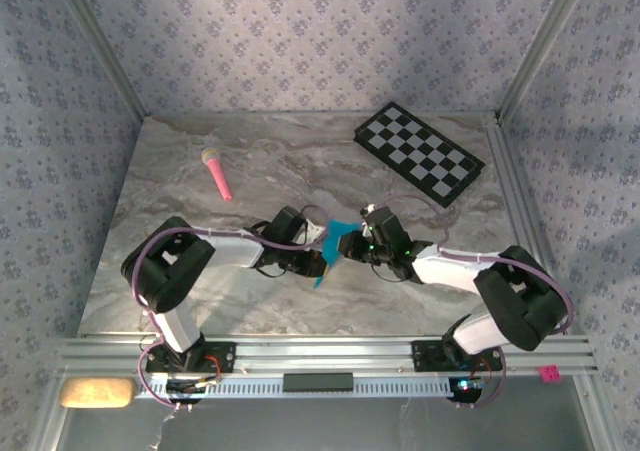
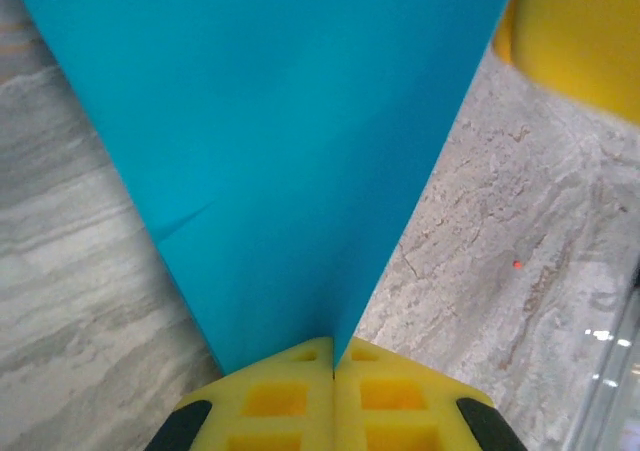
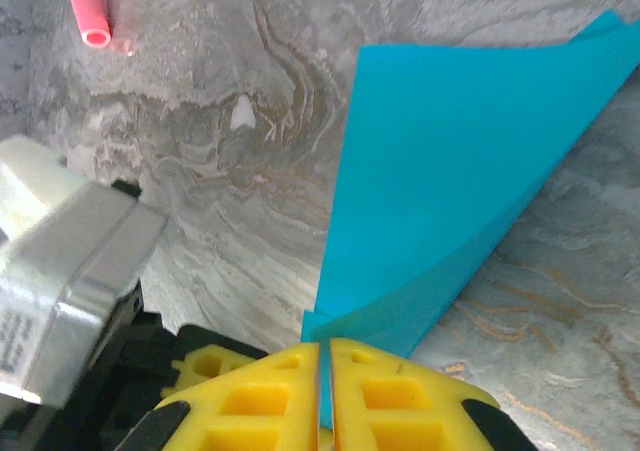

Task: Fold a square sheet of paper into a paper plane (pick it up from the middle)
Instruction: Fold the wing for the fifth time at the center of the table.

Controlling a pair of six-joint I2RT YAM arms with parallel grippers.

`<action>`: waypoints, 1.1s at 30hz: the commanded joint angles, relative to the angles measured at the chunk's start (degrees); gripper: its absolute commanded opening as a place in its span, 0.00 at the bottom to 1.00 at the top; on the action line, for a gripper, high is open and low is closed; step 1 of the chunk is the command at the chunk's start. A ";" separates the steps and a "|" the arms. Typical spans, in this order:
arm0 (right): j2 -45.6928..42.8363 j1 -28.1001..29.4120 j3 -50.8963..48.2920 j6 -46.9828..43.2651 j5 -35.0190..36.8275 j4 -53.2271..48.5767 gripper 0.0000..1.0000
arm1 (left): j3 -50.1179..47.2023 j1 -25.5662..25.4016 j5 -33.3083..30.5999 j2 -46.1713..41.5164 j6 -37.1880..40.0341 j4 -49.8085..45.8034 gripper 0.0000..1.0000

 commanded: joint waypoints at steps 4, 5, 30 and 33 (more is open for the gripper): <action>3.99 0.09 1.41 -1.33 -5.16 1.86 0.12 | -1.13 3.36 9.85 2.55 -3.26 3.57 0.00; 4.45 0.10 1.48 -1.29 -5.23 2.14 0.12 | -1.50 3.80 10.52 2.64 -3.54 4.17 0.00; 5.97 -2.29 2.22 -0.35 -7.79 4.10 0.12 | -7.17 5.07 4.22 -1.00 -1.00 8.15 0.00; 5.73 -2.30 1.70 -0.41 -7.46 4.01 0.12 | -8.69 4.76 2.68 -0.73 0.41 9.82 0.00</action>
